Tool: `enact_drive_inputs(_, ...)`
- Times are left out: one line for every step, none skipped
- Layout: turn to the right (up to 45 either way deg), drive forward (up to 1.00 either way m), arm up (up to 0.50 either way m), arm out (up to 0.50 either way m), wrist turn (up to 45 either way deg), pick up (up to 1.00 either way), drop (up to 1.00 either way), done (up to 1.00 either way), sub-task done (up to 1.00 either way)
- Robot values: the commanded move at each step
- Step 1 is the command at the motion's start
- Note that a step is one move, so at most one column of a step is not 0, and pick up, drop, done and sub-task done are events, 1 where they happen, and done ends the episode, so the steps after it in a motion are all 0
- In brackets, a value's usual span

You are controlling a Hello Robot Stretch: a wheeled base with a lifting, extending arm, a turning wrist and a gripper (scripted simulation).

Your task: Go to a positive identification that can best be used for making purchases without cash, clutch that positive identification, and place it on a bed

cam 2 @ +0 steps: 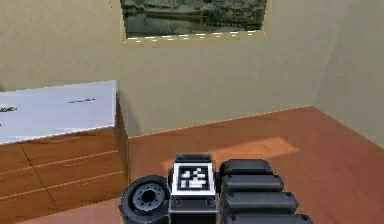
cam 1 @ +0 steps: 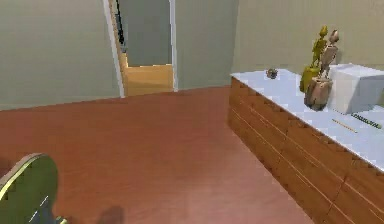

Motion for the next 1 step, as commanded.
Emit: enact_drive_inputs(0.0, 0.50, 0.00, 0.00, 0.0, 0.00, 0.00, 0.00, 0.00)
